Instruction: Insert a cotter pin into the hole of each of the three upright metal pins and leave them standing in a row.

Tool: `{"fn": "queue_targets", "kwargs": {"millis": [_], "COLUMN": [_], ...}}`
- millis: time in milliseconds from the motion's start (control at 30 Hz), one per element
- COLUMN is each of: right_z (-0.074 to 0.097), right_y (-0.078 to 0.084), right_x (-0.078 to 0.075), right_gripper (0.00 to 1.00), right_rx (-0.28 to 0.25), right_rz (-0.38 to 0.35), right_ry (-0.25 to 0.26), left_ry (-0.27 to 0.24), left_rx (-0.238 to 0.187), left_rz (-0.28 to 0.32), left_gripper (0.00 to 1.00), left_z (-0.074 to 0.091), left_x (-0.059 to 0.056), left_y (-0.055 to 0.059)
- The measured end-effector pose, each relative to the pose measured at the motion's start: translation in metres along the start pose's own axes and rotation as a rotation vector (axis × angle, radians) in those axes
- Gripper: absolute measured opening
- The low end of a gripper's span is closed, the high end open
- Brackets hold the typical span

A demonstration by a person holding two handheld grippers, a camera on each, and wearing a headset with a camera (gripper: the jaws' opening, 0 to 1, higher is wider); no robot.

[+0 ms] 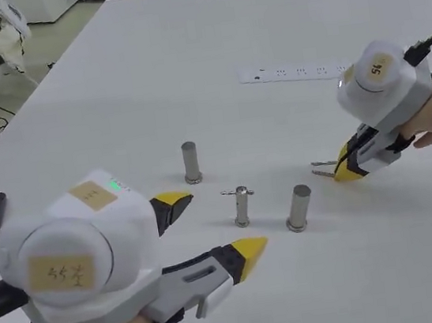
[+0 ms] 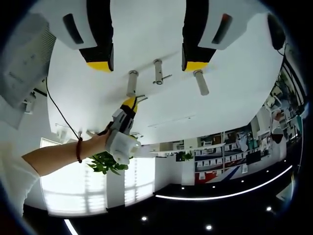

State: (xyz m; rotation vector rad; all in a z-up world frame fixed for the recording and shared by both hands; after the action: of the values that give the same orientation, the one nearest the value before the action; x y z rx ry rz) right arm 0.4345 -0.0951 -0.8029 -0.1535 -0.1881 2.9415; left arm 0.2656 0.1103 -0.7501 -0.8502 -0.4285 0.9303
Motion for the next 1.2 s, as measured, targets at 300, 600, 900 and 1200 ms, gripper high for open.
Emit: {"fn": "queue_targets", "kwargs": {"millis": [300,600,900,1200], "right_z": [0.001,0.012,0.04,0.074], "right_y": [0.001,0.003,0.001,-0.008], "right_x": [0.001,0.002,0.016,0.042], "right_gripper": [0.03,0.03,0.03,0.03], "right_rx": [-0.008,-0.01,-0.062,-0.15], "right_rz": [-0.007,0.023,0.065,0.112], "right_ry": [0.034,0.088,0.147,0.207], "left_ry": [-0.005,-0.009,0.014,0.065], "left_rx": [0.012,0.005,-0.01,-0.012], "left_rz": [-0.001,-0.003,-0.015,-0.01], "left_gripper": [0.55,0.53,0.49,0.41], "left_z": [0.003,0.005,0.008,0.007], "left_x": [0.002,0.003,0.0,-0.004], "left_y": [0.001,-0.005,-0.017,-0.03]}}
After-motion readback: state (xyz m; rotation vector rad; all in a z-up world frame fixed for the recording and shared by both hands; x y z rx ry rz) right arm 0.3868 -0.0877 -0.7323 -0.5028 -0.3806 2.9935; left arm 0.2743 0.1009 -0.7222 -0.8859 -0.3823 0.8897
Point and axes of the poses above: the centre of the closed fingertips' face, and the gripper's own axes: z roughly backward along the fingers, x roughly to its left, y roughly out of its underside, the point moved 7 cm from there along z, roughly backward along the fingers, and after that the axes turned 15 degrees about x, right-handed, at the moved point
